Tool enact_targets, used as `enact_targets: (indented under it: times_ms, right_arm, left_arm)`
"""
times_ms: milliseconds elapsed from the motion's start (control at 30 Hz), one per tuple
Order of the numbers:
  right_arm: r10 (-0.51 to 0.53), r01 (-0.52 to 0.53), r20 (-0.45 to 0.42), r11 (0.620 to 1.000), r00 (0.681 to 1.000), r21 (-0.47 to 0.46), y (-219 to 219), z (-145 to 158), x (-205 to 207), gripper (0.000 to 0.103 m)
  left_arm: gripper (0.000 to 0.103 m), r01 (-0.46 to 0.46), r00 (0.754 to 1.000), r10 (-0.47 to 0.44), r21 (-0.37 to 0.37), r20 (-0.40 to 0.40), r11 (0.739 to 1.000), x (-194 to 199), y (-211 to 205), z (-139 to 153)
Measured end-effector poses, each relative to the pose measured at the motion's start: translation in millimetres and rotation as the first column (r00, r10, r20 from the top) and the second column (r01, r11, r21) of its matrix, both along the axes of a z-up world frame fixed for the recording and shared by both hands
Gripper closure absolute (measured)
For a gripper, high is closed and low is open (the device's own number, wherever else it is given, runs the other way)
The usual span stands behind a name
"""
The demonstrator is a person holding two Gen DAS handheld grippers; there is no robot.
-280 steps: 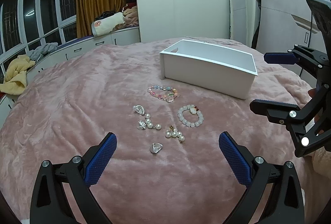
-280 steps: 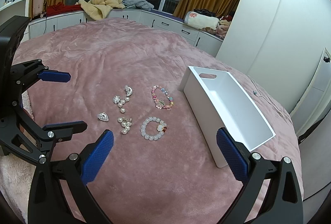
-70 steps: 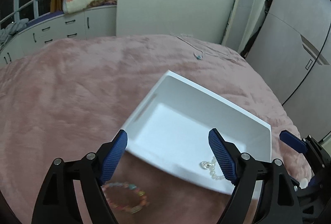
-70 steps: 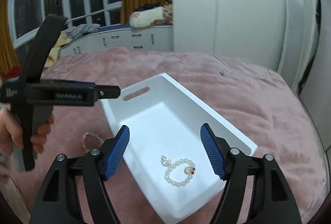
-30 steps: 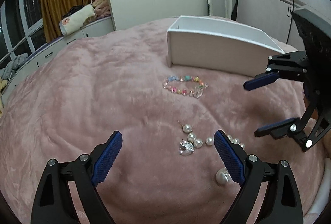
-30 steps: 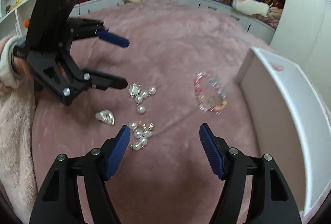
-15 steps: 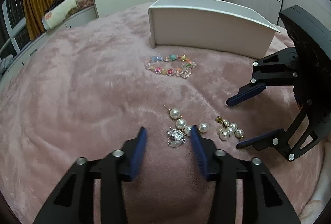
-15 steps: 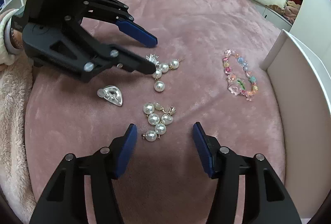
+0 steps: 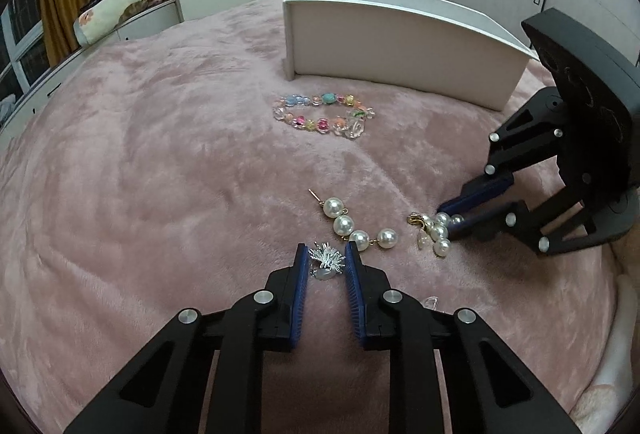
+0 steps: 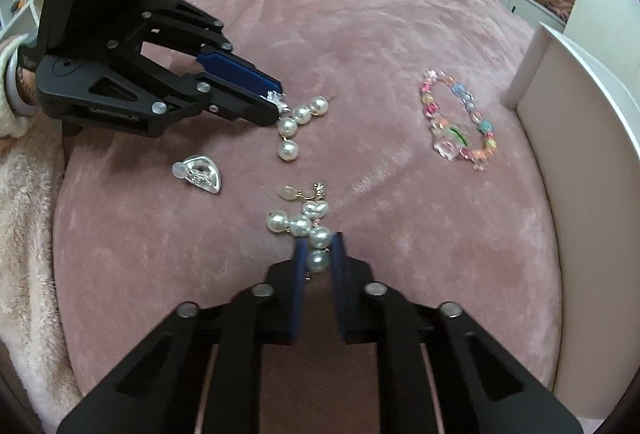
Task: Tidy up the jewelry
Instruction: 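Grasp a pearl drop earring with the right tool while the left tool grasps a silver flower earring, then carry both earrings over the white box and open both tools to release them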
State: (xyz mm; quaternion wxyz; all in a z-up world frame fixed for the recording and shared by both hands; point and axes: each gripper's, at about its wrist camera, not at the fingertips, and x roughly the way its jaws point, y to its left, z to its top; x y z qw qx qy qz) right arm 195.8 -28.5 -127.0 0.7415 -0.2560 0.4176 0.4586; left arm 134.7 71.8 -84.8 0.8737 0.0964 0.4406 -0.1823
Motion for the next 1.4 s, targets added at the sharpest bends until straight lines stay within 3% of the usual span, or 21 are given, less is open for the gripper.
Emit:
enact_targets:
  times_ms: [433,867,1100,1400]
  right_arm:
    - [-0.036,0.036,0.007,0.999,0.999,0.012,-14,10,3,0.091]
    - [-0.165,0.151,0.078,0.976,0.983,0.156,-60,69,12,0.091]
    - [-0.228,0.186,0.182,0.957,0.957,0.221,-89,110,9,0.091]
    - [-0.356,0.257,0.229,0.893,0.906,0.369,-137,160,11,0.091]
  left_arm:
    - [0.08,-0.095,0.995,0.095,-0.016,0.041,0.995,-1,13,9]
    - [0.08,-0.198,0.977,0.204,-0.1,0.054,0.975,2,28,21]
    - [0.08,-0.192,0.975,0.203,-0.121,0.092,0.974,7,16,48]
    - [0.08,-0.13,0.972,0.151,-0.123,0.181,0.984,22,-26,104]
